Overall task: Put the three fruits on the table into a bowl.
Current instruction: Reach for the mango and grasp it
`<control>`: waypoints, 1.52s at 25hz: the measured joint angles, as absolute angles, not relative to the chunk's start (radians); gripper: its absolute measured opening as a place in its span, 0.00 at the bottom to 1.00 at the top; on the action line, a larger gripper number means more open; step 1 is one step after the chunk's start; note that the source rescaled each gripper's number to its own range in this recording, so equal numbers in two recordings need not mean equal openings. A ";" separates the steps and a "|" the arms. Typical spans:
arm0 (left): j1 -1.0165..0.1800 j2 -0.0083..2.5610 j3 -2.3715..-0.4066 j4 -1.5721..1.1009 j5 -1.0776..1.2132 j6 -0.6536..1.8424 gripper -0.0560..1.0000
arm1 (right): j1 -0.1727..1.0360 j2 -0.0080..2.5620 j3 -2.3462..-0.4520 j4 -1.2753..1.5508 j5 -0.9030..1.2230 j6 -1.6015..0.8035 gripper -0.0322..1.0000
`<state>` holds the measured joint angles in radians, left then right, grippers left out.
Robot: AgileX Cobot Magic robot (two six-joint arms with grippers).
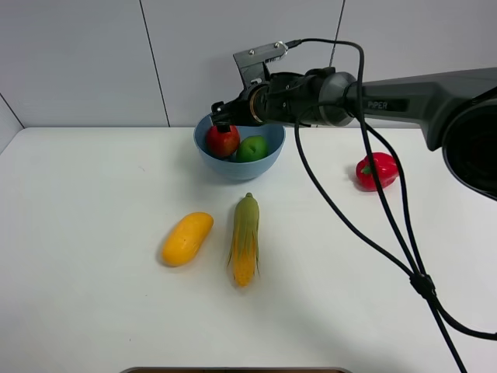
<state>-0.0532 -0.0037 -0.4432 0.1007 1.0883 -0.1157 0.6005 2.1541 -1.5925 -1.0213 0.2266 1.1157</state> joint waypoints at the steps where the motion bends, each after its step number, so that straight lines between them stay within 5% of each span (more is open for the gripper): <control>1: -0.053 -0.004 -0.443 0.101 1.088 -0.116 1.00 | 0.603 2.138 -1.593 -1.020 0.228 1.109 0.94; 38: -0.053 -0.004 -0.443 0.101 1.088 -0.116 1.00 | 0.609 1.466 -1.593 -0.495 0.861 0.371 0.92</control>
